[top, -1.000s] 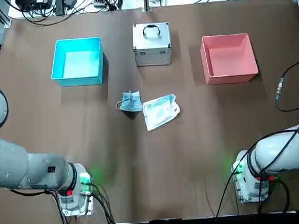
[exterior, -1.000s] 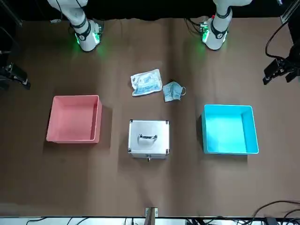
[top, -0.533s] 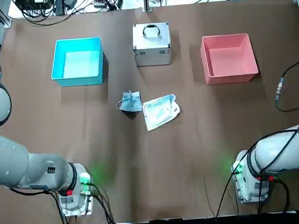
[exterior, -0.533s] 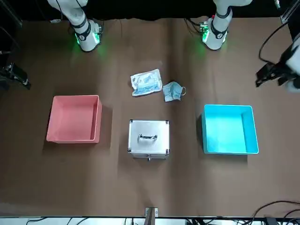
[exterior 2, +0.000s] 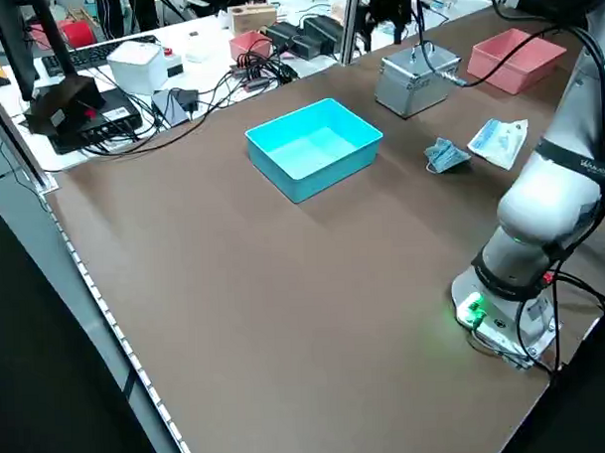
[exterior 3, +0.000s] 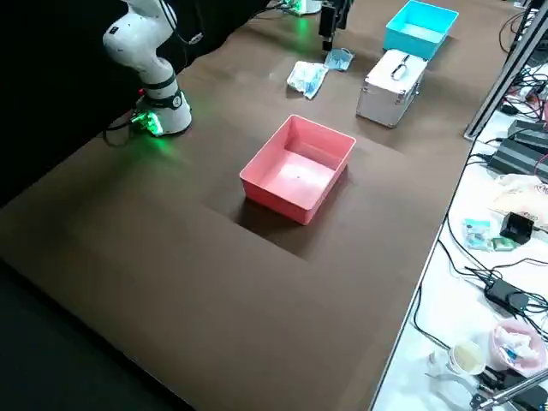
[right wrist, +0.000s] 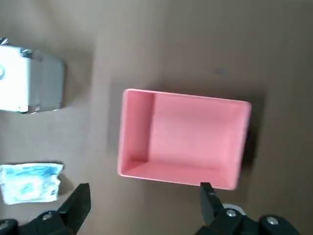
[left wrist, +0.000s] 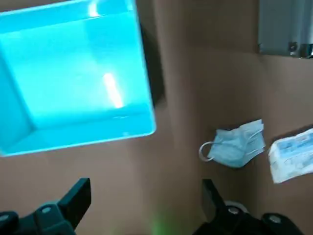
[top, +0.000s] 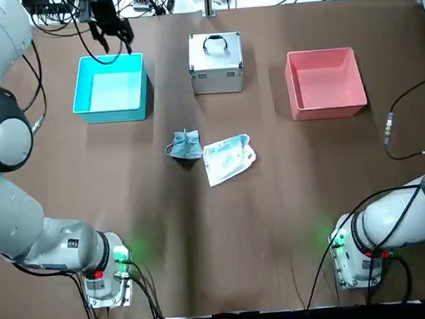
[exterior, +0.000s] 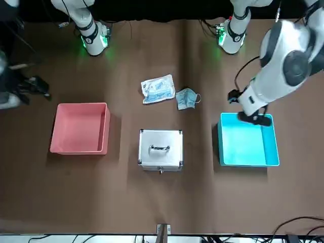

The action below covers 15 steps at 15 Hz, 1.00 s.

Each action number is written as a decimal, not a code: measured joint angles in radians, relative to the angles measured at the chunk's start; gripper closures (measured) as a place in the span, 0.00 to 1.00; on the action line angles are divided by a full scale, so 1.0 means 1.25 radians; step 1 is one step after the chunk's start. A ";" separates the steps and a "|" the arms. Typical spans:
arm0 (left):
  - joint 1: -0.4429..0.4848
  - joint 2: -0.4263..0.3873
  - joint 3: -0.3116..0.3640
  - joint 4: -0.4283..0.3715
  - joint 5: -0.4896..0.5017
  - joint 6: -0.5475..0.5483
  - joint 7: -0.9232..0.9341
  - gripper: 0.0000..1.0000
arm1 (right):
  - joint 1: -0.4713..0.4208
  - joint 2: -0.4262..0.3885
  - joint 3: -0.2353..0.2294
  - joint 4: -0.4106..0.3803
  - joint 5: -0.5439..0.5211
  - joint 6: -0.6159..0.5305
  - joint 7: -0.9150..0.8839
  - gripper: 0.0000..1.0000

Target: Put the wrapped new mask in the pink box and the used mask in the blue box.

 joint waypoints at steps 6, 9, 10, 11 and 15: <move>-0.001 -0.001 -0.103 -0.246 -0.022 0.322 -0.142 0.00 | 0.149 0.126 0.006 -0.093 0.131 0.175 0.100 0.03; -0.023 0.006 -0.167 -0.383 -0.022 0.501 -0.277 0.00 | 0.224 0.148 0.006 -0.234 0.220 0.272 0.113 0.05; -0.044 0.013 -0.172 -0.402 -0.022 0.526 -0.306 0.00 | 0.238 0.147 0.006 -0.260 0.242 0.279 0.114 0.07; -0.062 0.024 -0.174 -0.413 -0.018 0.540 -0.331 0.00 | 0.254 0.147 0.006 -0.285 0.257 0.292 0.114 0.09; -0.125 0.099 -0.174 -0.420 0.080 0.590 -0.474 0.01 | 0.359 0.155 0.007 -0.393 0.308 0.427 0.140 0.09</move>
